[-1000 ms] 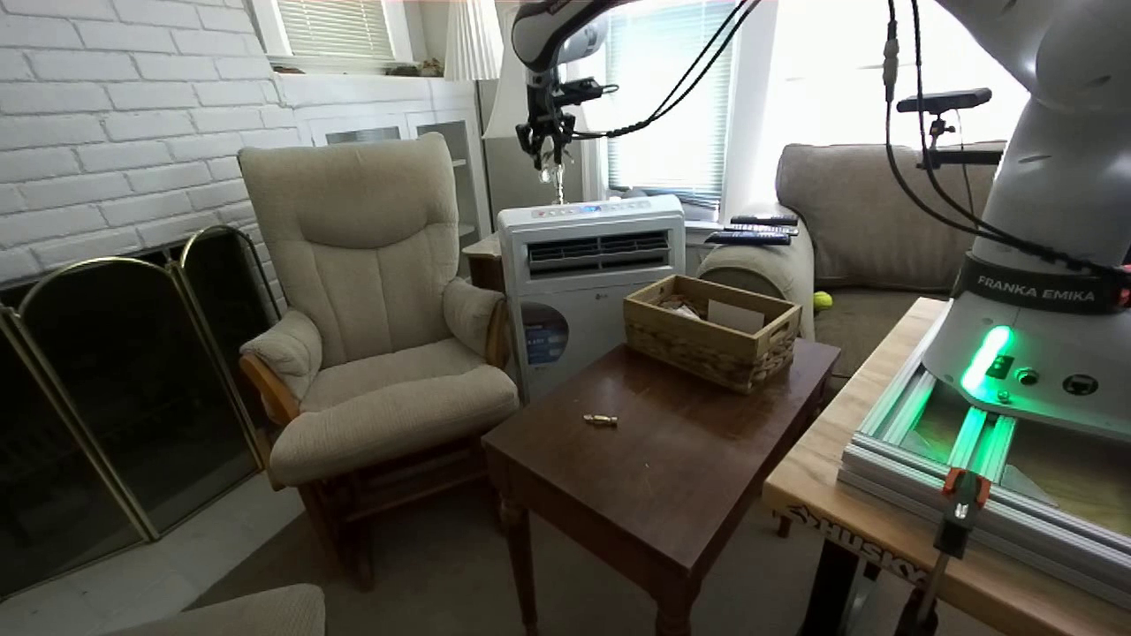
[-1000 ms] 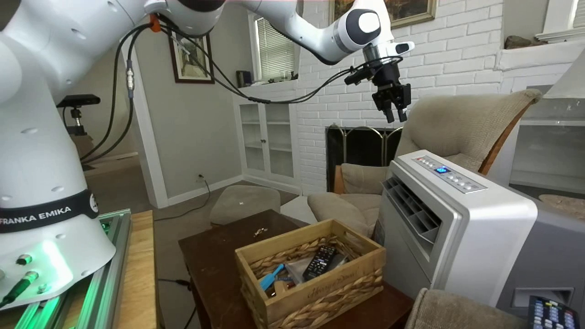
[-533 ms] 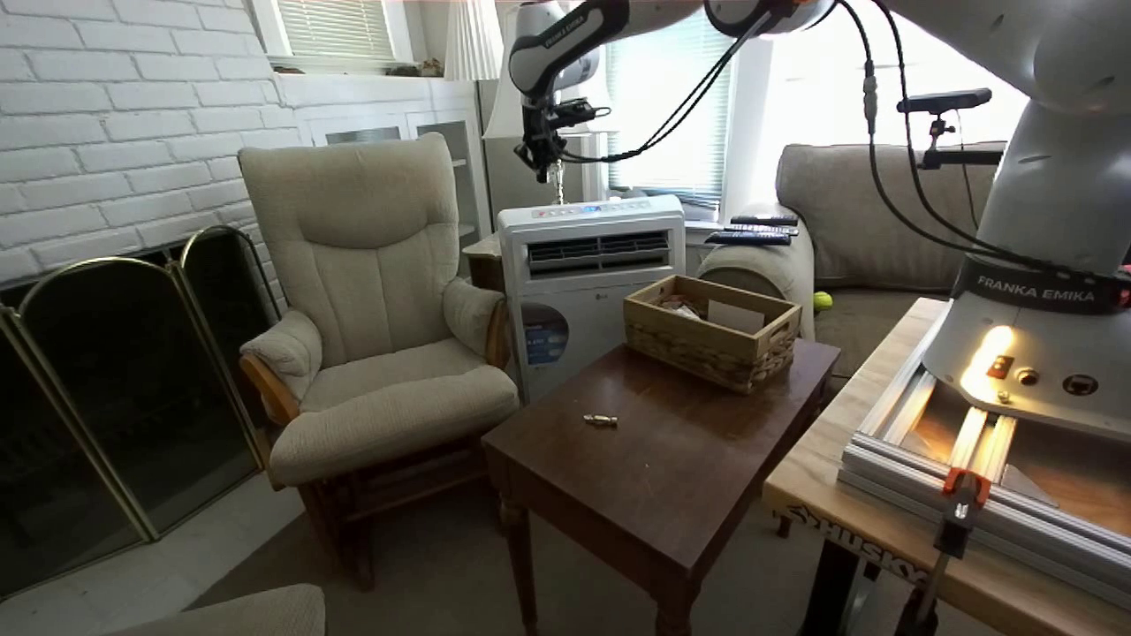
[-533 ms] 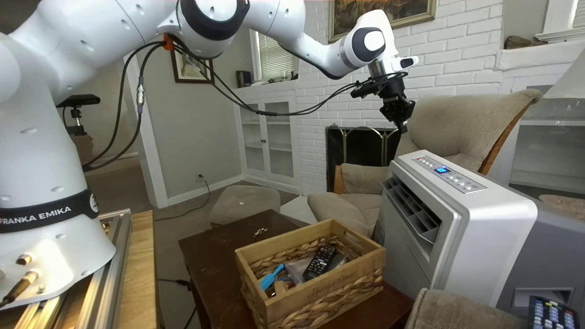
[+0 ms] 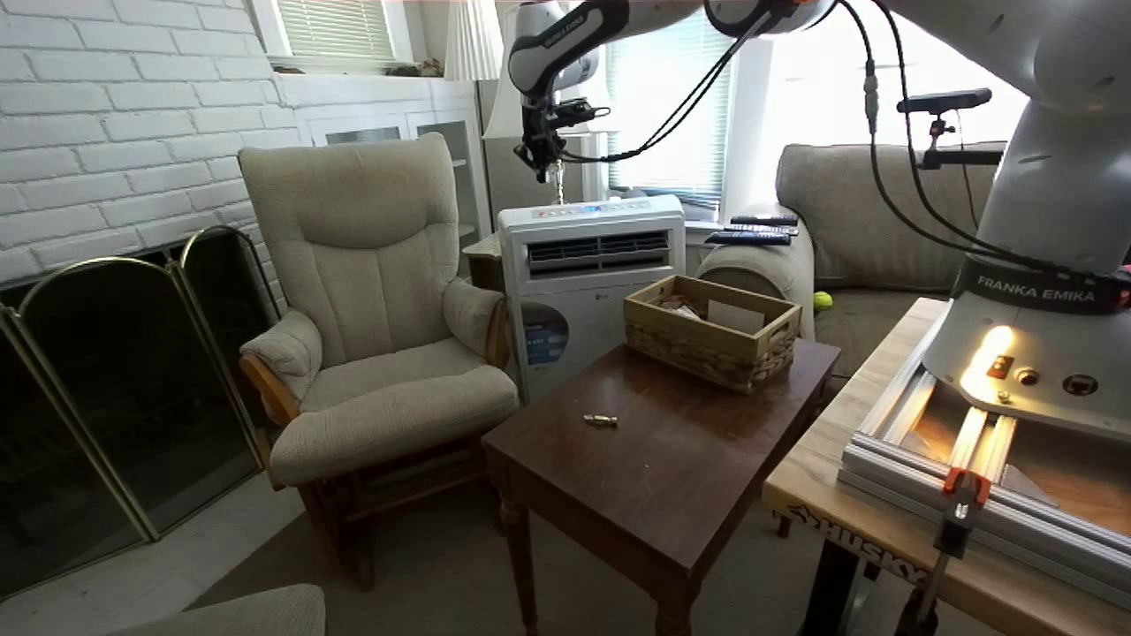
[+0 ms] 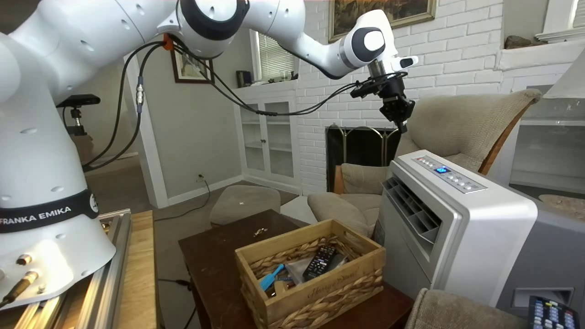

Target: Turn off the device and put the remote on the couch

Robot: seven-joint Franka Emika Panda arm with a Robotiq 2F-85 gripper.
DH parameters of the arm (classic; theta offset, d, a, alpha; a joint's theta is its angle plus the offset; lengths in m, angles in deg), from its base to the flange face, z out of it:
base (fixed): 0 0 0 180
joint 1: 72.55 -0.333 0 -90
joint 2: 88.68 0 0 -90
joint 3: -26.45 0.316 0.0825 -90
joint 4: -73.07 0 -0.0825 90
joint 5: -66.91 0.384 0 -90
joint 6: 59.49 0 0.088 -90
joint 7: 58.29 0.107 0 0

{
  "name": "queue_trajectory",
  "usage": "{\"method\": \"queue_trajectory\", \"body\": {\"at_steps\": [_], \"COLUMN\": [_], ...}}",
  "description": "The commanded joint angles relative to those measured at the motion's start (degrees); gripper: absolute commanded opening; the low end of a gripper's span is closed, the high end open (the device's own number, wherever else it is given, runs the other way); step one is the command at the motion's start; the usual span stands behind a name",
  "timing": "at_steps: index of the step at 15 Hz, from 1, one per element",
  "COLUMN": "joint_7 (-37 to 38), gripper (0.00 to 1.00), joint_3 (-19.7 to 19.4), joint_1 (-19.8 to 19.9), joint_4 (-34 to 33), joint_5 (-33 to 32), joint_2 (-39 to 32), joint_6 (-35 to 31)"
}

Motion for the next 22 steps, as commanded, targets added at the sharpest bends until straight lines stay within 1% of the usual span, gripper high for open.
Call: {"method": "queue_trajectory", "body": {"at_steps": [1,8,22], "joint_7": [-1.3,-2.9,-5.3], "gripper": [0.00,0.00,0.00], "joint_3": [-0.1,-0.4,0.1], "joint_1": [0.2,0.7,2.4], "joint_4": [-1.6,-2.7,-7.4], "joint_5": [-0.1,0.0,0.7], "joint_2": [-1.9,-5.1,-12.2], "joint_6": [-2.2,-6.5,-15.3]}}
